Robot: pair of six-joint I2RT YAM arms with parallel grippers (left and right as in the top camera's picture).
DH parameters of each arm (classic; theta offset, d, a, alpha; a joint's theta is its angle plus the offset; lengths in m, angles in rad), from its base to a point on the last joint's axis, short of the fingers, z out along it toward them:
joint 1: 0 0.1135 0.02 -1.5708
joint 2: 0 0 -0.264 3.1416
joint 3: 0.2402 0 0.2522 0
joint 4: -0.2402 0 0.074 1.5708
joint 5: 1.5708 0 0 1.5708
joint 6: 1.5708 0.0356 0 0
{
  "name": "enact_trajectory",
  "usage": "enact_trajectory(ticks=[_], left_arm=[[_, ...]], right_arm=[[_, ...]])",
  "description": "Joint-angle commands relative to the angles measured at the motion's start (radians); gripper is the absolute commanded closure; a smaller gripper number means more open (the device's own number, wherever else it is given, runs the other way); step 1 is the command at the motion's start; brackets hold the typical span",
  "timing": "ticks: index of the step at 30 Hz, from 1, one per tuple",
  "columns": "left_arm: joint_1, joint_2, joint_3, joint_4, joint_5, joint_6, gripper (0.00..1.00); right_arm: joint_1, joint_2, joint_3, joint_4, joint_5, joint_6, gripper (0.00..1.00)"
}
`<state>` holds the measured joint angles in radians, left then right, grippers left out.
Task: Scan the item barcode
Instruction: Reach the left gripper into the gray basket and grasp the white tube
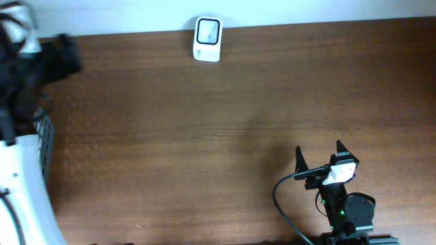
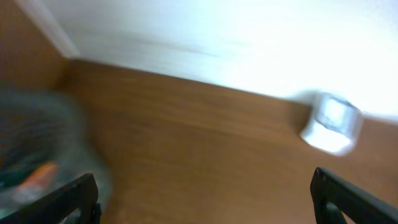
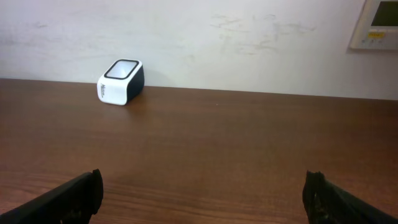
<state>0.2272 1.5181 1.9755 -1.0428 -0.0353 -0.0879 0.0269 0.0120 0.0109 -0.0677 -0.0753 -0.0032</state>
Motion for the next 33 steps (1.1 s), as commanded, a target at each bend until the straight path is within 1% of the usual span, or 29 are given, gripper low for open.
enact_trajectory(ticks=[1,3,8,11,13,15,18,19,20,21,22,25,29,32,33], left_arm=[[0.191,-0.002,0.022,0.024,-0.082,-0.151,0.01],[0.291,0.003,0.022,0.037,-0.082,-0.163,0.01],[0.464,0.050,0.021,0.011,-0.068,-0.156,0.01],[0.526,0.108,0.021,0.001,0.014,-0.064,0.00],[0.549,0.155,0.021,0.001,0.044,0.021,0.01],[0.558,0.188,0.021,0.002,0.056,0.076,0.01],[0.564,0.239,0.021,-0.013,0.174,0.220,0.01],[0.565,0.267,0.021,-0.027,0.178,0.230,0.01],[0.568,0.291,0.021,-0.040,0.183,0.230,0.04],[0.574,0.309,0.021,-0.048,0.196,0.234,0.09],[0.580,0.326,0.021,-0.051,0.216,0.243,0.11],[0.607,0.386,0.021,-0.051,0.304,0.270,0.11],[0.634,0.438,0.021,-0.043,0.309,0.310,0.12],[0.642,0.493,0.021,-0.053,0.309,0.401,0.07],[0.642,0.515,0.021,-0.059,0.309,0.414,0.07]], right_arm=[[0.006,-0.006,-0.005,-0.005,0.002,0.000,0.02],[0.006,-0.006,-0.005,-0.005,0.002,0.000,0.02],[0.006,-0.006,-0.005,-0.004,0.002,0.000,0.02],[0.006,-0.006,-0.005,-0.005,0.002,0.000,0.02],[0.006,-0.006,-0.005,-0.005,0.002,0.000,0.02],[0.006,-0.006,-0.005,-0.005,0.002,0.000,0.02],[0.006,-0.006,-0.005,-0.004,0.002,0.000,0.02],[0.006,-0.006,-0.005,-0.005,0.002,0.000,0.02],[0.006,-0.006,-0.005,-0.004,0.002,0.000,0.02],[0.006,-0.006,-0.005,-0.005,0.002,0.000,0.01],[0.006,-0.006,-0.005,-0.005,0.002,0.000,0.02],[0.006,-0.006,-0.005,-0.005,0.002,0.000,0.02],[0.006,-0.006,-0.005,-0.004,0.002,0.000,0.02],[0.006,-0.006,-0.005,-0.005,0.002,0.000,0.02],[0.006,-0.006,-0.005,-0.005,0.002,0.000,0.02]])
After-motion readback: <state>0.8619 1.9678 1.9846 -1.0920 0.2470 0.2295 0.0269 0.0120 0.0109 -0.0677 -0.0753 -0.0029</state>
